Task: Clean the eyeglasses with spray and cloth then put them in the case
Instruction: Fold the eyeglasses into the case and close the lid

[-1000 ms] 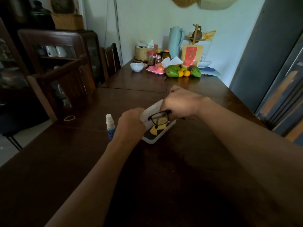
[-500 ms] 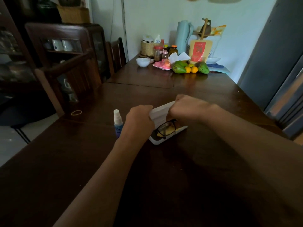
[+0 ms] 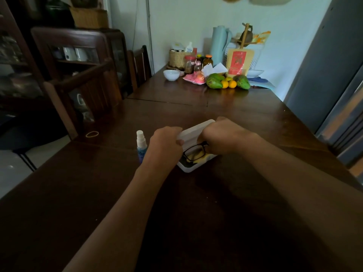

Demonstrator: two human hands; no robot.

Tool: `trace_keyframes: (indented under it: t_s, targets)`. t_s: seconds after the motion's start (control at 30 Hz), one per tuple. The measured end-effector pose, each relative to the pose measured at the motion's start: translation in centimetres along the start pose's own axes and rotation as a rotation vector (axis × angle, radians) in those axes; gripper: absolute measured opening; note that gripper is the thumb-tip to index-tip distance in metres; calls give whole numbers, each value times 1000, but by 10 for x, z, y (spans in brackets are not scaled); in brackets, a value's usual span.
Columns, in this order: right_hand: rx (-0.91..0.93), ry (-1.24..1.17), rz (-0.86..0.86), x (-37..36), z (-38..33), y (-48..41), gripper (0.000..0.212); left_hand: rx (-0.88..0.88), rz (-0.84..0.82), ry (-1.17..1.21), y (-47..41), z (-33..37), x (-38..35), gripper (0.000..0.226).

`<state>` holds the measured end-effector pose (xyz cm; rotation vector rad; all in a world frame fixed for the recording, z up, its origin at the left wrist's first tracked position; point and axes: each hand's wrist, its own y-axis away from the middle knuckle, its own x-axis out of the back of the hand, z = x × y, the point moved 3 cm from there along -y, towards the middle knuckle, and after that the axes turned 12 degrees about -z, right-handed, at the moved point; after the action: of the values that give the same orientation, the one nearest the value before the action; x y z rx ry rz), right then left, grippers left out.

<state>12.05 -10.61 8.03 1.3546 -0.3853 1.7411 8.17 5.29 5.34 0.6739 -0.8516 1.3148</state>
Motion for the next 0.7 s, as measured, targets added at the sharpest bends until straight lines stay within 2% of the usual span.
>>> trace_keyframes:
  t_s: [0.1, 0.23, 0.7]
  targets:
    - [-8, -183, -3, 2, 12, 7, 34, 11, -5, 0, -1, -2, 0, 35]
    - [-3, -394, -30, -1, 23, 11, 23, -23, 20, 19, 1, -1, -1, 38]
    - [54, -549, 171, -18, 17, 6, 20, -46, 39, 41, 4, 0, -1, 40]
